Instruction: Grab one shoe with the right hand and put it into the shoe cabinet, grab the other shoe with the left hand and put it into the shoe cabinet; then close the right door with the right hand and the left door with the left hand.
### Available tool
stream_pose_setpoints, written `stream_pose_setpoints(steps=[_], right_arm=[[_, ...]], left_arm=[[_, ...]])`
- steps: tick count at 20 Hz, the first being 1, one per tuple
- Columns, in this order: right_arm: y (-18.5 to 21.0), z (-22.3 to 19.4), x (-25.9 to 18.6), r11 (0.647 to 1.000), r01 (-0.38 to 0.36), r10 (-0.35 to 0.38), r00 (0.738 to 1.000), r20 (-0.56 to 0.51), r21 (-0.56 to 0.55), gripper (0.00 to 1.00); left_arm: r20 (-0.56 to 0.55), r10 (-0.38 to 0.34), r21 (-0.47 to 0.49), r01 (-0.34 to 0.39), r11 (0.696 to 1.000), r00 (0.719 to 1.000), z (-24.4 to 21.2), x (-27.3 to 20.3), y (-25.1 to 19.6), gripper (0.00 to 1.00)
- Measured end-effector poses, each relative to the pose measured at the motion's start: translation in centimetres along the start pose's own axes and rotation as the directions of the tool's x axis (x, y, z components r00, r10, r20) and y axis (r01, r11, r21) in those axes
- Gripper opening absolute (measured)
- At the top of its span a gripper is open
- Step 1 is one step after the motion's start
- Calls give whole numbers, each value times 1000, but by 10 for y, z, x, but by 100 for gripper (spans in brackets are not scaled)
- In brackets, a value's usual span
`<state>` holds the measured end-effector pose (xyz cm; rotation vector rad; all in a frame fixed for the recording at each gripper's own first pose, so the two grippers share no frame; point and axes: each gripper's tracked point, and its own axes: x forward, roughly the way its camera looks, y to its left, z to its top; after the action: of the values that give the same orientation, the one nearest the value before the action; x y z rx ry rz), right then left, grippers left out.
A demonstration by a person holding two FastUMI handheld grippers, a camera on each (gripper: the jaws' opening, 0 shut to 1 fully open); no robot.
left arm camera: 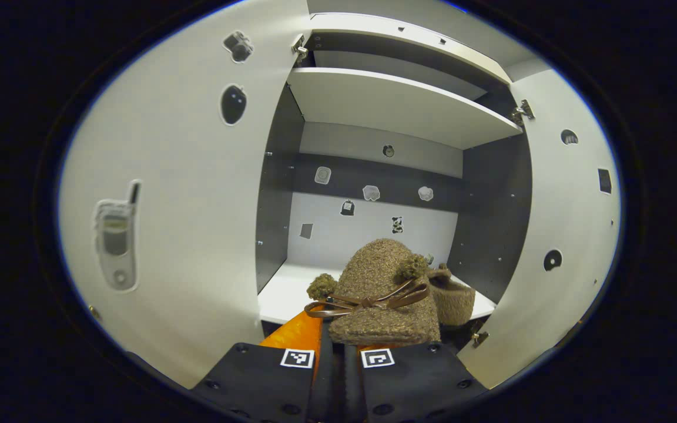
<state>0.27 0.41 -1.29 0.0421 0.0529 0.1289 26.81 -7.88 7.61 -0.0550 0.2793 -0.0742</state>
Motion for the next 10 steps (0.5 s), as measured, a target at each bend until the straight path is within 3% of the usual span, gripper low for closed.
stream_pose_setpoints(steps=[6, 10], right_arm=[[0, 4, -3, 1000, 6, -6, 1000, 2, 15, 92], [-4, 1, -2, 1000, 14, -14, 1000, -11, 6, 92]], left_arm=[[-122, 36, -3, -37, 999, 992, -6, 125, -7, 15], [-233, 90, 91, -70, 993, 968, -39, 177, 2, 17]])
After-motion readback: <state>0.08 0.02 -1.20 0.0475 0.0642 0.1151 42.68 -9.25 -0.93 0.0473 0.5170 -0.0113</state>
